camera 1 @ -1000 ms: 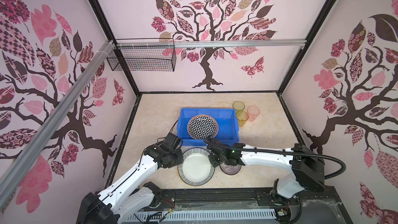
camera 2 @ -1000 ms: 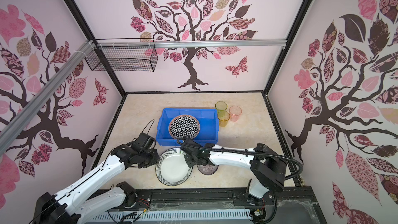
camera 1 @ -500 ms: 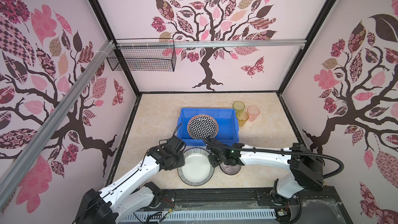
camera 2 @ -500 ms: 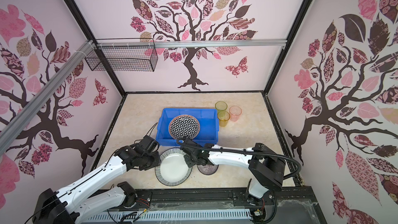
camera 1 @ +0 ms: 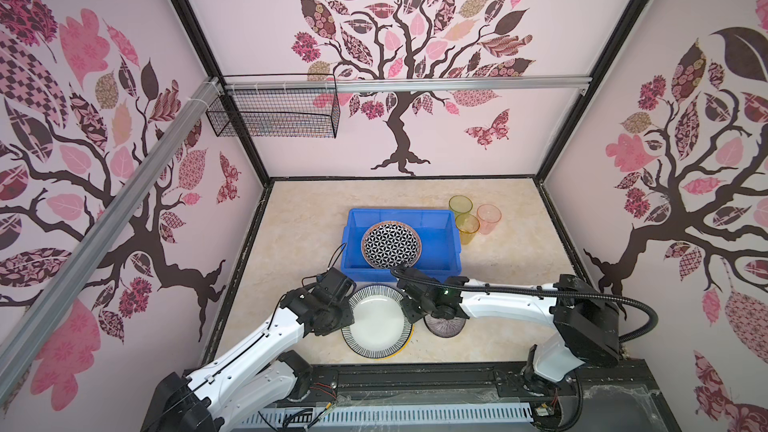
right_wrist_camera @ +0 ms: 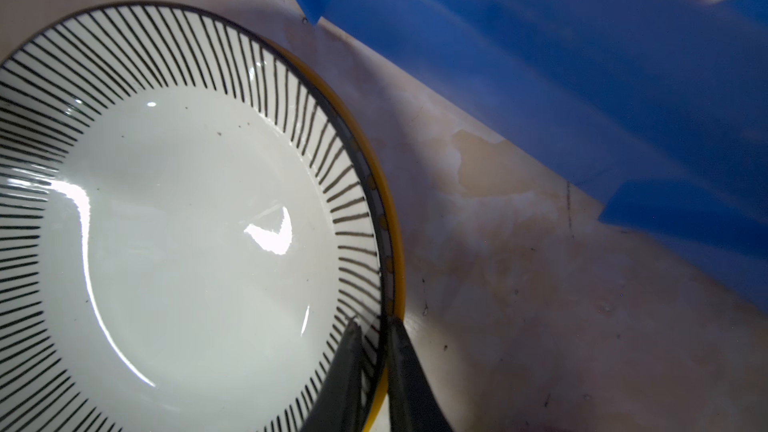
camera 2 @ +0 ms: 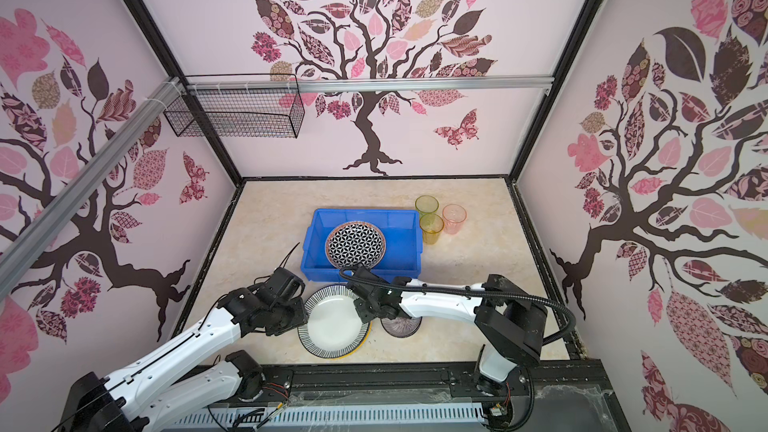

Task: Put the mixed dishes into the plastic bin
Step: 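Pinch the striped plate rim with the left gripper while the right grips its edge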

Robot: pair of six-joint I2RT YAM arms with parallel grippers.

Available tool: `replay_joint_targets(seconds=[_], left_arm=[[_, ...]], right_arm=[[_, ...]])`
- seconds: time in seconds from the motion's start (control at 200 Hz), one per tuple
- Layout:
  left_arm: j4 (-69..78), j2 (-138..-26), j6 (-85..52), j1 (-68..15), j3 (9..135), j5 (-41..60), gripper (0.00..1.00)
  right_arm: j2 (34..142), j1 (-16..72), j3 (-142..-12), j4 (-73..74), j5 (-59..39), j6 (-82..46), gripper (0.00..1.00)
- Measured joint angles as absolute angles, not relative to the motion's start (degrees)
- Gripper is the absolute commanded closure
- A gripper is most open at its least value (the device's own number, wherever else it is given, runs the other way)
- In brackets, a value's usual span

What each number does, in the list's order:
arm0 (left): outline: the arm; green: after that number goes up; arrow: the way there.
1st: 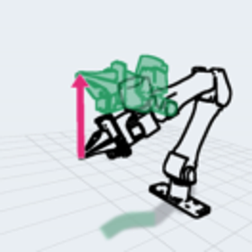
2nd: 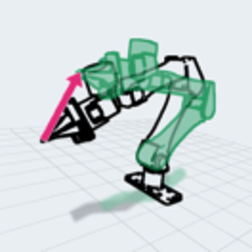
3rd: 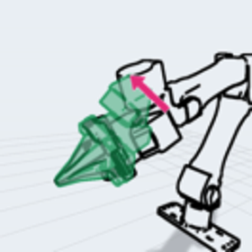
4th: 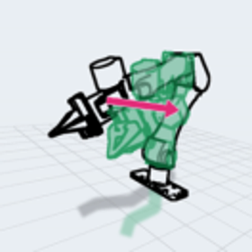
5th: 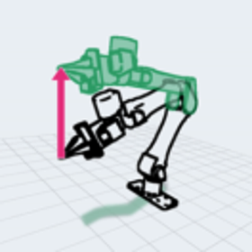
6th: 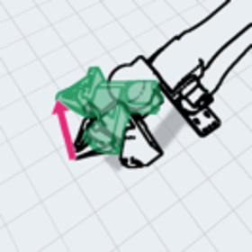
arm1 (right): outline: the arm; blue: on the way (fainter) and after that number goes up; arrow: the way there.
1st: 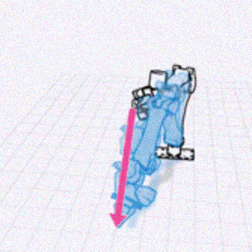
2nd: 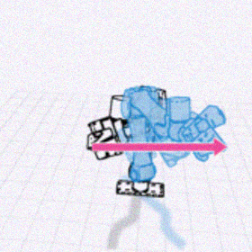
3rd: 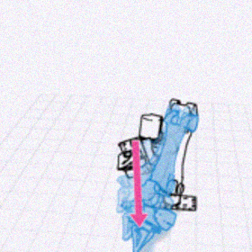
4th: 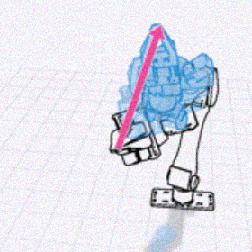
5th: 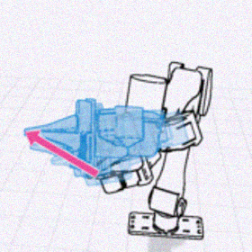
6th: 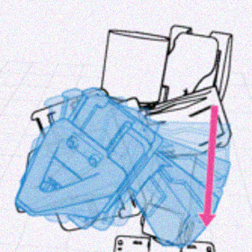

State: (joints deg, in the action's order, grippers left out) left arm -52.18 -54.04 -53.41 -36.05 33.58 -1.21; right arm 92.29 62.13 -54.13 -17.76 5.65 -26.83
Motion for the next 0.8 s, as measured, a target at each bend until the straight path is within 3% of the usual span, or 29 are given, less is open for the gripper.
replay_joint_targets(seconds=[0.8], left_arm=[[-51.9,-50.3,-55.6,-37.1,31.2,1.7,0.57]], right_arm=[[94.3,62.0,-54.1,-13.8,4.0,-27.3,0.86]])
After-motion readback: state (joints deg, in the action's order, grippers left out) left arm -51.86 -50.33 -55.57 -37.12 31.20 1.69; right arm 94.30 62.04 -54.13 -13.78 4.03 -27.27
